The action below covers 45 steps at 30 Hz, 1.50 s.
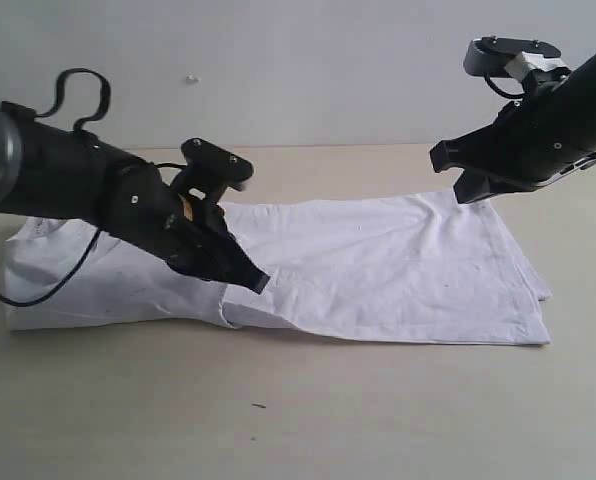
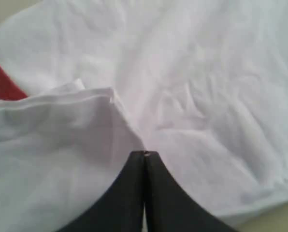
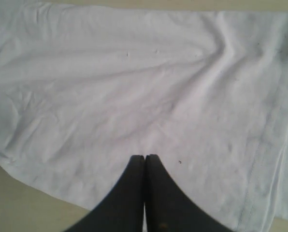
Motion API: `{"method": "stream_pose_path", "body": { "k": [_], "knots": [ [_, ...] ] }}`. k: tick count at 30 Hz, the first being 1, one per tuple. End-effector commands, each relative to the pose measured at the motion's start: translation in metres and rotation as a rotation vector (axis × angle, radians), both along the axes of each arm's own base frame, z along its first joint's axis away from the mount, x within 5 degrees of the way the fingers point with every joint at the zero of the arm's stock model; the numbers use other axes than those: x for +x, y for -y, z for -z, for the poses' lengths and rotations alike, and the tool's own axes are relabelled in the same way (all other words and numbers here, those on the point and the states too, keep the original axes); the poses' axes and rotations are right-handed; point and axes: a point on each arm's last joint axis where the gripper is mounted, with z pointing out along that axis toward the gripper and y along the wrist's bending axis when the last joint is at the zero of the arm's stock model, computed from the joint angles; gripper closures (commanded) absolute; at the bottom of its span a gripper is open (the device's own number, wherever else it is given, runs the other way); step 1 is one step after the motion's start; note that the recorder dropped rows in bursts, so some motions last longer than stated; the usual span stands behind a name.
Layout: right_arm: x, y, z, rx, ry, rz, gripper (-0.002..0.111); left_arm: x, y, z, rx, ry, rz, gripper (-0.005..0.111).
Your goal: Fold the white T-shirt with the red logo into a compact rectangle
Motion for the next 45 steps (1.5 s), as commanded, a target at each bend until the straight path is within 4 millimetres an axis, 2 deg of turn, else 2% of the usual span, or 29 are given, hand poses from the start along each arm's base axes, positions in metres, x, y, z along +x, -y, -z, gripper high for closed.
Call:
{"method": "stream_pose_path", "body": {
  "k": [1, 6, 8, 12, 18, 21, 28, 31, 34, 41, 42, 43, 44, 45],
  "knots": [
    [0.0, 0.001, -0.002, -0.001, 0.021, 0.002, 0.108, 0.017, 0.011, 0.016, 0.025, -0.034, 0.009, 0.107],
    [0.0, 0.001, -0.002, -0.001, 0.02, 0.002, 0.108, 0.025, 0.016, 0.036, 0.052, -0.059, 0.023, 0.107],
    [-0.001, 0.001, -0.002, 0.0, 0.013, -0.001, 0.108, 0.027, 0.018, 0.038, 0.054, -0.056, 0.029, 0.107],
    [-0.001, 0.0, -0.002, 0.001, 0.009, -0.003, 0.108, 0.031, 0.02, 0.033, 0.048, -0.038, 0.035, 0.107],
    [0.0, 0.001, -0.002, -0.002, 0.019, 0.001, 0.108, 0.036, 0.017, 0.004, 0.023, 0.046, 0.045, 0.107],
    [0.0, 0.001, 0.0, -0.003, 0.013, 0.001, 0.108, 0.04, 0.012, -0.001, 0.006, 0.065, 0.022, 0.107],
    [0.009, 0.001, 0.029, -0.003, -0.065, 0.003, 0.108, 0.043, 0.002, 0.042, 0.065, -0.039, 0.0, 0.107],
    [0.011, 0.001, 0.033, -0.011, -0.062, -0.001, 0.108, 0.042, 0.002, 0.042, 0.078, -0.046, 0.011, 0.107],
    [0.012, 0.001, 0.031, -0.011, -0.051, 0.0, 0.108, 0.042, 0.001, 0.027, 0.077, -0.025, 0.027, 0.107],
    [0.012, 0.001, 0.029, -0.009, -0.06, -0.01, 0.108, 0.04, -0.012, -0.034, 0.039, 0.04, -0.006, 0.106],
    [0.012, 0.001, 0.029, -0.007, -0.061, -0.009, 0.108, 0.041, -0.024, -0.05, 0.0, 0.033, -0.093, 0.098],
    [0.012, 0.001, 0.029, -0.007, -0.061, -0.009, 0.108, 0.042, -0.032, -0.056, -0.005, 0.026, -0.124, 0.09],
    [0.012, 0.001, 0.029, -0.007, -0.061, -0.009, 0.108, 0.043, -0.049, -0.064, 0.007, 0.0, -0.166, 0.072],
    [0.012, 0.001, 0.029, -0.007, -0.061, -0.009, 0.108, 0.044, -0.059, -0.068, 0.017, -0.017, -0.19, 0.062]
  ]
}}
